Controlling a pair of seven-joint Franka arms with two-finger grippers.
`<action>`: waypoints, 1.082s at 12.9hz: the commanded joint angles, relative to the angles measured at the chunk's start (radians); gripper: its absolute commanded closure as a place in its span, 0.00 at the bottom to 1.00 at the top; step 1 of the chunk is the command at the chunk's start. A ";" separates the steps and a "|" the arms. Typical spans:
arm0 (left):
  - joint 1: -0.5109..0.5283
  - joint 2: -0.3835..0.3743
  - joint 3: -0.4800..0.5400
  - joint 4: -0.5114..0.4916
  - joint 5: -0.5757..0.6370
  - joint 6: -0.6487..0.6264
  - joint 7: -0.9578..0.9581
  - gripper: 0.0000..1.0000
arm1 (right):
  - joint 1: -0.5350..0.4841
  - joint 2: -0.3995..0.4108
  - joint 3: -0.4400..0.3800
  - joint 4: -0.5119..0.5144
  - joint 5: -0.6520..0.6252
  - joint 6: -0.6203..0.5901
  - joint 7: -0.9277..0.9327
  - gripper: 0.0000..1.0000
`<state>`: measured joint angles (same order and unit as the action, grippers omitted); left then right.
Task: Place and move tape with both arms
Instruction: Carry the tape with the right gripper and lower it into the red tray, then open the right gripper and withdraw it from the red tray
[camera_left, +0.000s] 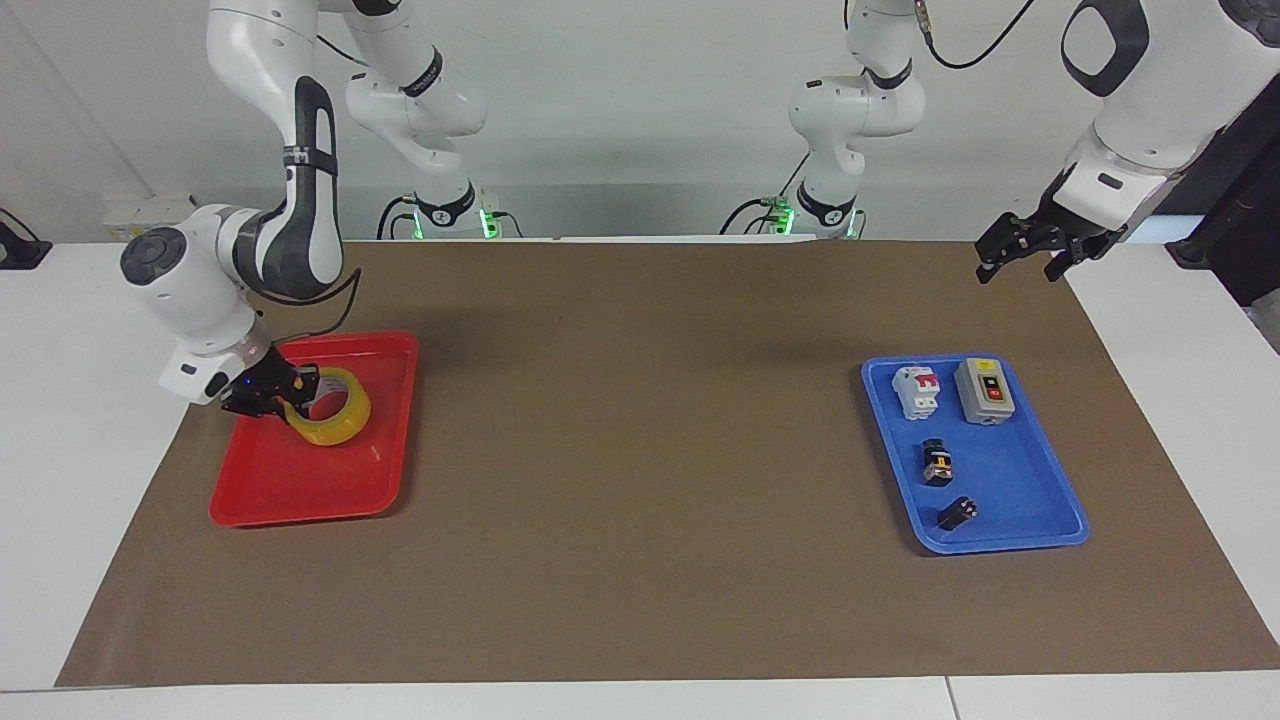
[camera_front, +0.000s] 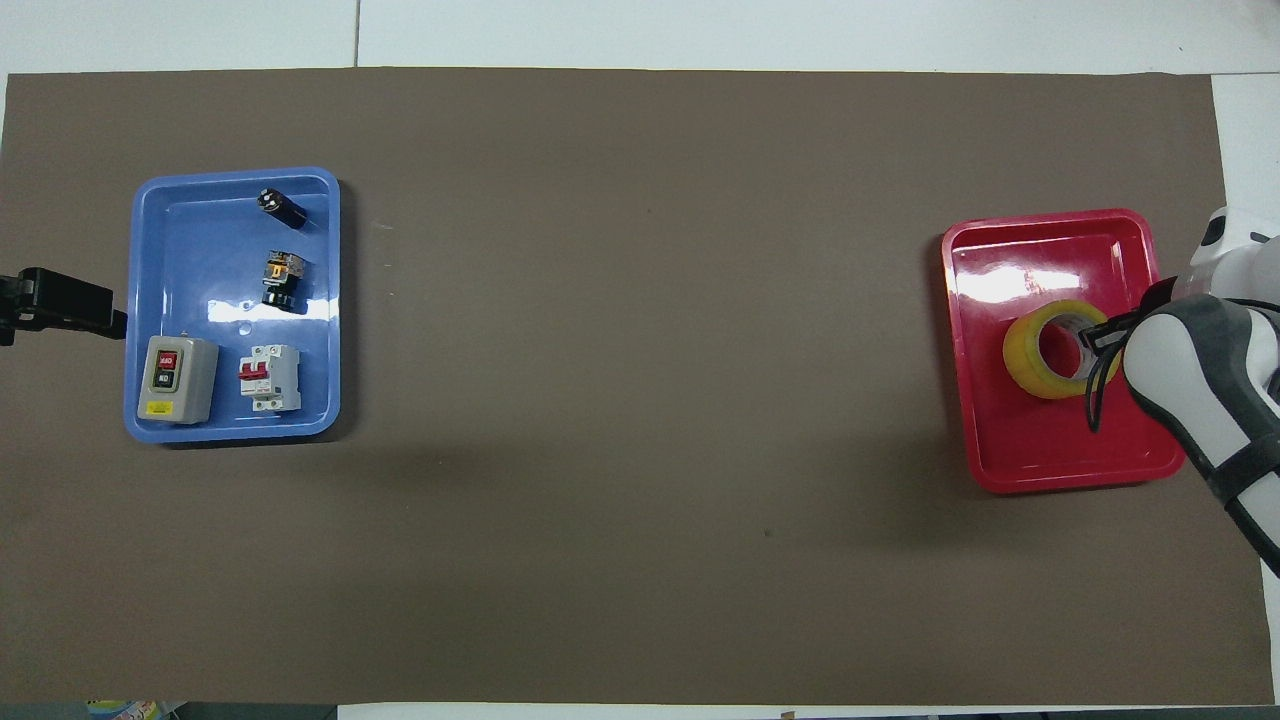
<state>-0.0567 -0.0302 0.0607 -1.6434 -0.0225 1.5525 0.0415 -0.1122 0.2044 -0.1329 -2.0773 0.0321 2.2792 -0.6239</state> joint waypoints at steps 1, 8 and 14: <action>0.014 -0.016 -0.007 -0.009 -0.020 -0.011 0.014 0.00 | -0.006 0.021 0.004 -0.007 0.002 0.039 0.016 1.00; 0.014 -0.016 -0.007 -0.009 -0.020 -0.011 0.014 0.00 | -0.006 -0.058 0.003 0.103 0.005 -0.182 0.032 0.00; 0.014 -0.016 -0.007 -0.009 -0.020 -0.011 0.014 0.00 | -0.006 -0.181 -0.002 0.285 0.003 -0.493 0.223 0.00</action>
<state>-0.0567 -0.0302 0.0606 -1.6434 -0.0225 1.5525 0.0415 -0.1153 0.0554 -0.1401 -1.8376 0.0331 1.8519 -0.4796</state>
